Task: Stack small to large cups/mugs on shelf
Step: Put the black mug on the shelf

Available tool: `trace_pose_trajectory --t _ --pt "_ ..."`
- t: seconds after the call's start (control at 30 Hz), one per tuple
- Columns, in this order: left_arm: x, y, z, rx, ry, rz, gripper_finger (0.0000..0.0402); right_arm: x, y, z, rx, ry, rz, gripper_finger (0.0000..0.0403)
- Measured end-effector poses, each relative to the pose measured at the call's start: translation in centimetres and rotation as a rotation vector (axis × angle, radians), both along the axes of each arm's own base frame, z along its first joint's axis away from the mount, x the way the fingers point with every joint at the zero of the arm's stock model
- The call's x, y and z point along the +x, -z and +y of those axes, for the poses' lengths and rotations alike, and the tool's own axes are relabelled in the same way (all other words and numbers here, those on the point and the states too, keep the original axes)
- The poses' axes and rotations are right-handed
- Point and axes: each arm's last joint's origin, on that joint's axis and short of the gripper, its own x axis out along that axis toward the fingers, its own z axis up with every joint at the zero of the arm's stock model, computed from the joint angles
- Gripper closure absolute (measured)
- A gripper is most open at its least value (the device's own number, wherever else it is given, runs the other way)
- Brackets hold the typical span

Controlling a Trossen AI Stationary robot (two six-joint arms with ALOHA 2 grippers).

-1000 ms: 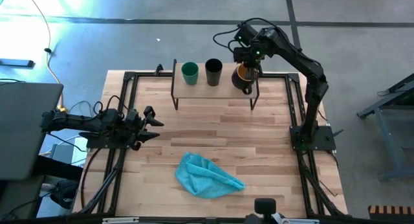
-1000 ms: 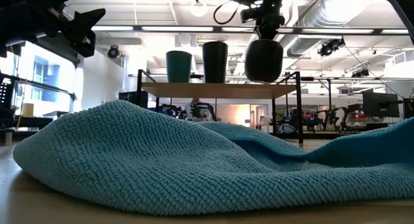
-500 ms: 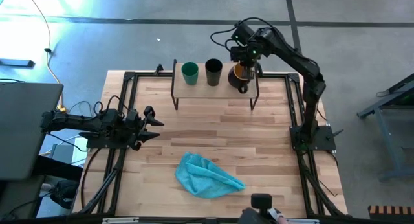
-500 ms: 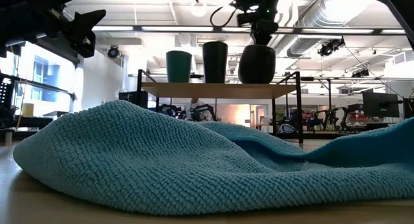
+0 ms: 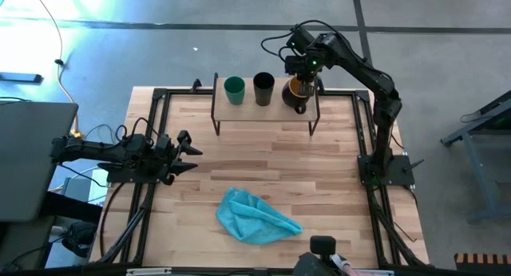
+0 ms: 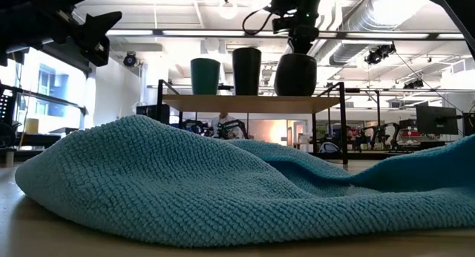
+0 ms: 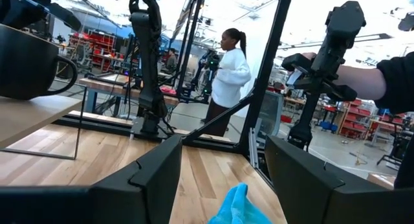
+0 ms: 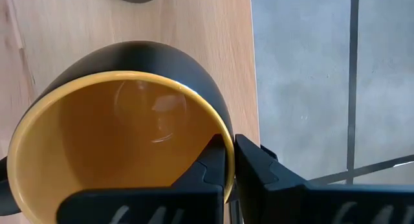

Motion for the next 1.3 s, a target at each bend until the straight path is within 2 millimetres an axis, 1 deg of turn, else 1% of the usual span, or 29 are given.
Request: trace_pose_trajectory --t 0.17,0.43,1.3 --pt "0.00 0.00 0.03 -0.002 -0.010 0.000 0.0190 0.12 -0.04 -0.09 -0.005 0.013 -0.017 0.0403" --pt "0.00 0.00 0.04 -0.002 -0.012 0.000 0.0190 0.77 0.78 -0.51 0.005 0.035 -0.007 0.0403" --pt "0.00 0.01 0.04 0.001 -0.013 0.000 0.0190 0.93 0.89 -0.51 0.008 0.004 -0.008 0.0403"
